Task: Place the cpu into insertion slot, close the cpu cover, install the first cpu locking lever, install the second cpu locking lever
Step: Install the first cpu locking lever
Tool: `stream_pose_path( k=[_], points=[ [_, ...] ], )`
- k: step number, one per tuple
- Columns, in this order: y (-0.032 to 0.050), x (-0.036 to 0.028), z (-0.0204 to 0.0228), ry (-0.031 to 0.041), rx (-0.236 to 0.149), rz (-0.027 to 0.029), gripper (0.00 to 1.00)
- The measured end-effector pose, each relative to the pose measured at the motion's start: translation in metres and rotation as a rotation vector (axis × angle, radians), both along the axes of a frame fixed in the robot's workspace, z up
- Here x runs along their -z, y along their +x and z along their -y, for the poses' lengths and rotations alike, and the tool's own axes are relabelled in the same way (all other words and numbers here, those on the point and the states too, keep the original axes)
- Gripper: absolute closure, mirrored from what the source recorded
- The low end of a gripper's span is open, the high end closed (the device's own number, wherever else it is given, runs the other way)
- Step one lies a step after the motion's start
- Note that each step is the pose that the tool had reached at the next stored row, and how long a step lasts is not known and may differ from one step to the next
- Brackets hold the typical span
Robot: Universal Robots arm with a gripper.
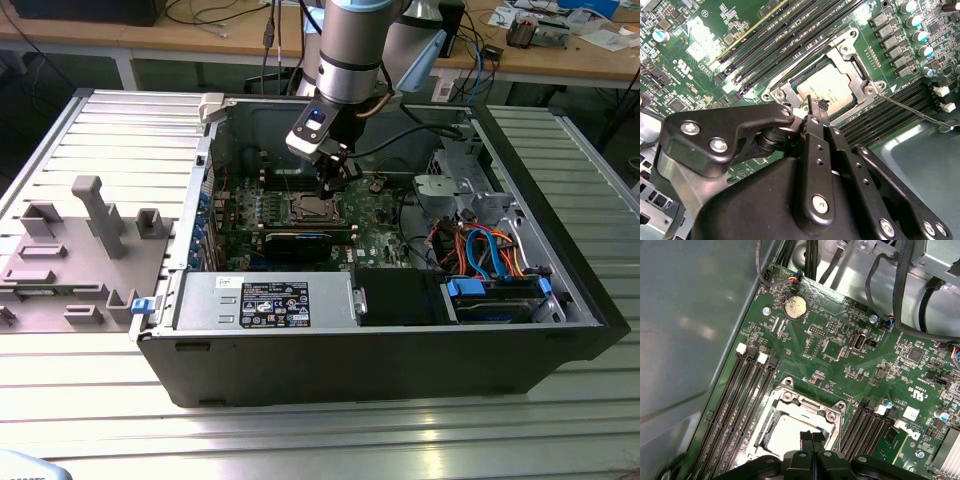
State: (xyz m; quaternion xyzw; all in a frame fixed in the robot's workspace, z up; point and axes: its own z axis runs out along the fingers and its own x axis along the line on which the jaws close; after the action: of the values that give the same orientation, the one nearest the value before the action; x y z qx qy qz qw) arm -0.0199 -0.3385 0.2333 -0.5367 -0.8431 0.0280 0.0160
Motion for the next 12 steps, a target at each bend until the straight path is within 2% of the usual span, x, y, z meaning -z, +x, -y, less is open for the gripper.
stream_pose_path(
  k=[12],
  points=[
    [0.0,0.0001,0.0,0.0,-0.008,0.0,0.89]
  ],
)
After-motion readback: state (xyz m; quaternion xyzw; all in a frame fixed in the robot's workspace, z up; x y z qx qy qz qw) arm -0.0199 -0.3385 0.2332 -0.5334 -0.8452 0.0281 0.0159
